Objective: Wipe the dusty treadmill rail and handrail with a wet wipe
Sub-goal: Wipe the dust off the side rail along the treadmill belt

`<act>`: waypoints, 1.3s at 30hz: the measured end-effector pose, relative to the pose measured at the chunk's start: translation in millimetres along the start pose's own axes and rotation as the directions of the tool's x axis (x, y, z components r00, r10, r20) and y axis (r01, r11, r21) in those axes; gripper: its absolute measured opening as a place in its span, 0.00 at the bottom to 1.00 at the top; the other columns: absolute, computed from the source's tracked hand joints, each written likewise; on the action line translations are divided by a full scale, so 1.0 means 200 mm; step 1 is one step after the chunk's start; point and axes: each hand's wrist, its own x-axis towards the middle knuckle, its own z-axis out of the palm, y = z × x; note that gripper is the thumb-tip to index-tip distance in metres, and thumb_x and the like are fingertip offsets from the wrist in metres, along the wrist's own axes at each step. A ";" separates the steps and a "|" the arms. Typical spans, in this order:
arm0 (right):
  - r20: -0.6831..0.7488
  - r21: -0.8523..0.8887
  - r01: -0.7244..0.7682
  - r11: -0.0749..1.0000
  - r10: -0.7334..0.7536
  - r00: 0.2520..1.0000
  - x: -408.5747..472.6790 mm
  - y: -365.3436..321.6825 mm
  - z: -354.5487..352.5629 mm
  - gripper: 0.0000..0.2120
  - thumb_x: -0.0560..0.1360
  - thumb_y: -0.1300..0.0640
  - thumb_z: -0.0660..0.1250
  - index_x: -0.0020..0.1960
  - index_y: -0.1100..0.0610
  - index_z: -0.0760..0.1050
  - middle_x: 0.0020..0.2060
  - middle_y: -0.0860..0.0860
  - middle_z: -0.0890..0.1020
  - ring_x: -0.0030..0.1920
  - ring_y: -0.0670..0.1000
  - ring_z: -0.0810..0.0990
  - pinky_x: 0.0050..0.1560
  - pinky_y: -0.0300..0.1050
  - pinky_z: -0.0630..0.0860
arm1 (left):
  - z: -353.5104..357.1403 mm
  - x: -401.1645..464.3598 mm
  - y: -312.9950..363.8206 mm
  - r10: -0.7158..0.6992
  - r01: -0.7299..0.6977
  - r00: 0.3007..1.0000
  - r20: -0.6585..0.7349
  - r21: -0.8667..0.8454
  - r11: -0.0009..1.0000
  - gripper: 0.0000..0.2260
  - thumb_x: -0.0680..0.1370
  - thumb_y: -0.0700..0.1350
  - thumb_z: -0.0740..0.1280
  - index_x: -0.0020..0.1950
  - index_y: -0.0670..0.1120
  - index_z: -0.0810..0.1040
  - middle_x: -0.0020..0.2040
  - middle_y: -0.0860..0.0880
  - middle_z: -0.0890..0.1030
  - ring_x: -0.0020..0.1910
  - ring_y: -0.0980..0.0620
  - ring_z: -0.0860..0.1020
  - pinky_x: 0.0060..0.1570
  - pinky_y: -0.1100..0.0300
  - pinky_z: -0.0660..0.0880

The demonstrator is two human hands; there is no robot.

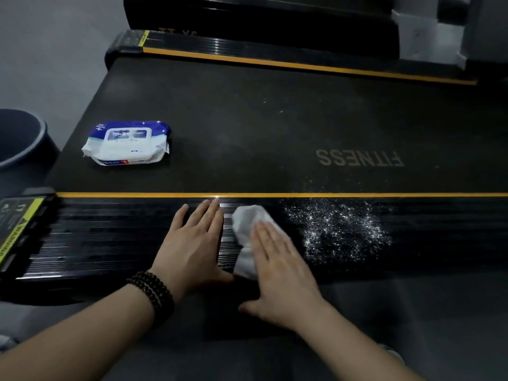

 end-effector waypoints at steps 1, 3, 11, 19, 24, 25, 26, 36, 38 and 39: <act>0.012 -0.001 -0.055 0.999 0.055 0.998 0.02 0.03 -0.02 0.65 0.66 0.30 0.70 0.78 0.59 0.29 0.77 0.55 0.30 0.77 0.53 0.29 0.78 0.51 0.35 | 0.00 0.00 0.00 0.000 0.000 1.000 0.003 0.003 1.000 0.61 0.61 0.81 0.53 0.83 0.42 0.44 0.83 0.46 0.42 0.81 0.51 0.41 0.79 0.46 0.39; 0.018 0.020 -0.119 0.993 0.118 0.993 0.08 0.06 -0.04 0.66 0.65 0.29 0.69 0.78 0.61 0.30 0.77 0.57 0.31 0.77 0.53 0.29 0.78 0.52 0.37 | 0.00 0.00 0.00 -0.002 0.002 1.000 0.003 -0.008 1.000 0.63 0.58 0.81 0.48 0.83 0.42 0.46 0.83 0.46 0.44 0.82 0.50 0.43 0.79 0.45 0.40; 0.040 -0.025 0.048 0.999 -0.047 0.998 0.01 0.01 0.00 0.64 0.67 0.30 0.69 0.78 0.59 0.29 0.77 0.56 0.30 0.76 0.52 0.27 0.77 0.50 0.33 | -0.02 0.00 0.01 0.015 -0.018 0.999 0.042 0.052 0.998 0.61 0.65 0.81 0.55 0.82 0.42 0.41 0.83 0.45 0.40 0.82 0.49 0.40 0.79 0.46 0.40; 0.021 0.102 -0.081 0.991 0.080 0.997 0.12 0.05 -0.04 0.59 0.63 0.18 0.29 0.78 0.60 0.31 0.78 0.55 0.31 0.77 0.51 0.28 0.78 0.52 0.38 | 0.01 0.01 0.00 0.027 -0.027 1.000 0.001 0.041 0.999 0.60 0.63 0.80 0.52 0.82 0.40 0.46 0.83 0.42 0.46 0.82 0.46 0.45 0.79 0.44 0.44; 0.002 0.085 0.075 0.994 -0.075 0.997 -0.01 -0.03 0.01 0.52 0.73 0.24 0.47 0.80 0.60 0.36 0.79 0.55 0.35 0.78 0.50 0.30 0.77 0.50 0.34 | -0.01 0.01 0.01 0.022 -0.023 0.999 0.023 0.067 0.997 0.60 0.65 0.80 0.56 0.82 0.41 0.43 0.83 0.43 0.42 0.82 0.47 0.42 0.79 0.46 0.41; -0.001 0.069 0.083 0.994 -0.083 0.997 -0.04 0.00 0.01 0.52 0.73 0.24 0.47 0.80 0.60 0.36 0.79 0.54 0.35 0.78 0.50 0.30 0.77 0.50 0.35 | -0.01 0.01 0.01 0.019 -0.022 0.999 0.041 0.077 0.997 0.60 0.65 0.80 0.57 0.82 0.41 0.41 0.83 0.44 0.41 0.82 0.47 0.41 0.79 0.46 0.40; 0.005 0.052 0.076 0.996 -0.076 0.997 -0.06 0.03 0.02 0.51 0.73 0.24 0.46 0.80 0.59 0.35 0.79 0.54 0.34 0.77 0.49 0.29 0.77 0.50 0.35 | -0.02 0.01 0.02 0.013 -0.018 0.999 0.049 0.086 0.996 0.60 0.66 0.80 0.58 0.82 0.42 0.40 0.83 0.44 0.39 0.82 0.47 0.40 0.79 0.46 0.40; -0.131 0.107 -0.019 0.994 0.033 0.991 -0.03 0.07 0.03 0.38 0.74 0.32 0.53 0.79 0.48 0.56 0.79 0.56 0.60 0.79 0.55 0.53 0.77 0.54 0.57 | -0.04 0.01 0.04 -0.006 -0.002 0.997 0.072 0.111 0.994 0.60 0.67 0.78 0.62 0.82 0.41 0.40 0.83 0.44 0.39 0.82 0.46 0.40 0.79 0.45 0.40; -0.117 0.078 -0.049 0.996 0.058 0.991 0.01 0.05 0.01 0.39 0.74 0.30 0.55 0.80 0.42 0.49 0.80 0.59 0.48 0.80 0.57 0.45 0.75 0.56 0.52 | -0.04 0.00 0.05 -0.006 0.000 0.998 0.058 0.093 0.996 0.61 0.66 0.78 0.63 0.82 0.40 0.43 0.83 0.43 0.42 0.82 0.45 0.42 0.80 0.45 0.41; -0.097 0.076 -0.065 0.995 0.073 0.993 0.03 0.03 -0.01 0.40 0.75 0.30 0.57 0.80 0.42 0.45 0.81 0.58 0.43 0.80 0.57 0.40 0.76 0.56 0.48 | -0.04 0.01 0.05 -0.007 0.002 0.999 0.053 0.089 0.996 0.61 0.65 0.79 0.62 0.82 0.40 0.44 0.83 0.42 0.43 0.82 0.45 0.42 0.79 0.44 0.41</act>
